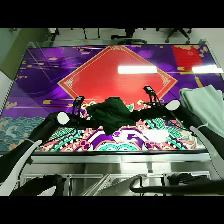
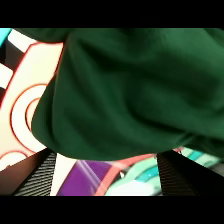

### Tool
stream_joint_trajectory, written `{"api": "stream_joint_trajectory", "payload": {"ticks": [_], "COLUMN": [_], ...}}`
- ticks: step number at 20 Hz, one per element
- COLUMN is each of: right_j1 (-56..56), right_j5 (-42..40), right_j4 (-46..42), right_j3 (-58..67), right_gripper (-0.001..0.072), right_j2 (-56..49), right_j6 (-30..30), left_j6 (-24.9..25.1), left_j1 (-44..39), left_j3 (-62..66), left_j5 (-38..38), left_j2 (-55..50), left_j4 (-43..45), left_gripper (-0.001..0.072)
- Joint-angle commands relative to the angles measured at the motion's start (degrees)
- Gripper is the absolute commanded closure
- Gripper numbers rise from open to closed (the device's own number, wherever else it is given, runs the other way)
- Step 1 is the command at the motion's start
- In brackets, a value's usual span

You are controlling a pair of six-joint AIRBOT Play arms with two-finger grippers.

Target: Fold the shirts.

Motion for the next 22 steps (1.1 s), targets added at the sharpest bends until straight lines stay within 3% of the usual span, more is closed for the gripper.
{"api": "stream_joint_trajectory", "payload": {"ticks": [1, 2, 3, 4, 5, 9, 14, 22], "right_j1": [0.07, 0.07, 0.07, 0.07, 0.02, -1.07, -8.02, -8.24], "right_j5": [-0.26, 0.15, 0.72, 1.49, 2.1, 3.58, 3.56, 3.56], "right_j4": [11.15, 12.79, 14.34, 14.67, 14.64, 14.4, 14.43, 13.86], "right_j3": [2.47, 3.67, 5.07, 6.25, 7.41, 12.59, 22.58, 28.41], "right_gripper": [0.0198, 0.0202, 0.0355, 0.0562, 0.0672, 0.0697, 0.0697, 0.0697], "right_j2": [-7.1, -8.92, -10.62, -11.43, -11.56, -6.38, 9.31, 30.49], "right_j6": [-11.3, -11.87, -11.87, -11.87, -11.85, -11.8, -11.3, -14.56], "left_j6": [2.08, 2.75, 3.34, 3.65, 4.83, 7.56, 7.34, 5.79], "left_j1": [0.02, 0.02, 0.02, 0.04, 0.09, 1.92, 8.63, 7.39], "left_j3": [2.03, 3.63, 5.66, 7.69, 9.51, 18.49, 33.68, 50.71], "left_j5": [4.07, 3.48, 2.6, 1.25, -0.33, -9.51, -21.64, -22.86], "left_j2": [-6.1, -7.98, -9.75, -11.1, -11.85, -9.64, 4.76, 23.21], "left_j4": [-1.88, -1.88, -1.57, -1.42, -1.42, -1.42, -1.55, -1.86], "left_gripper": [0.0048, 0.0049, 0.006, 0.0322, 0.0665, 0.0679, 0.0679, 0.068]}}
